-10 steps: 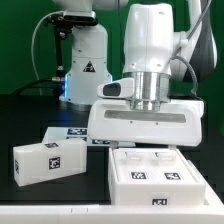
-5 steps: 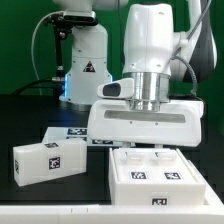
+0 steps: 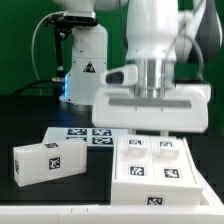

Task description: Assemble cabinet

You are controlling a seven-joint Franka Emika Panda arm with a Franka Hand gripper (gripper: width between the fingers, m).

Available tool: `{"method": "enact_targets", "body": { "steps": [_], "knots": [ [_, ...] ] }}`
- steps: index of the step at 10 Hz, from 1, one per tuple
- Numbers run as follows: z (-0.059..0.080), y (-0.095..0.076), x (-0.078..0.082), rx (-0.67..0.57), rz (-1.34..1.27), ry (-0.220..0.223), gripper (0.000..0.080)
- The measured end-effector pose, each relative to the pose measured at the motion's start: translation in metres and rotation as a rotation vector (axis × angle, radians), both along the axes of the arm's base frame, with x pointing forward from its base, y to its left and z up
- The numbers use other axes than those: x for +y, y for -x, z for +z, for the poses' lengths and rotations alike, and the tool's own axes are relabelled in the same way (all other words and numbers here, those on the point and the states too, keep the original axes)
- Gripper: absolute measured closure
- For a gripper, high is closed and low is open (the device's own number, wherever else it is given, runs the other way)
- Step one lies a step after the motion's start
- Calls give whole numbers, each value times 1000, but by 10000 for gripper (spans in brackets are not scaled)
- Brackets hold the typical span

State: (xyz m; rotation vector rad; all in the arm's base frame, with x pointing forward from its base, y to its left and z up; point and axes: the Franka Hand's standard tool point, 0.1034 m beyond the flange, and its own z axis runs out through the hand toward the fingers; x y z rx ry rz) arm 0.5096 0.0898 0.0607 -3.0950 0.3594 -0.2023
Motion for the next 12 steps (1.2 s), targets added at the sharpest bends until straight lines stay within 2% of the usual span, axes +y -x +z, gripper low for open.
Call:
{"method": "enact_targets", "body": {
  "steps": [2,6,7,8,9,10,12],
  "knots": [
    [25,-11,2,32,-76,-39,583],
    [23,-9,-2,46,-55,-25,583],
    [29,-11,-5,72,-23,-15,583],
    [40,-19,-8,83,16,0,584],
    [46,-28,-11,74,77,11,584],
    [46,-36,-14,75,159,21,584],
    [37,-29,-11,123,182,13,585]
  ]
}}
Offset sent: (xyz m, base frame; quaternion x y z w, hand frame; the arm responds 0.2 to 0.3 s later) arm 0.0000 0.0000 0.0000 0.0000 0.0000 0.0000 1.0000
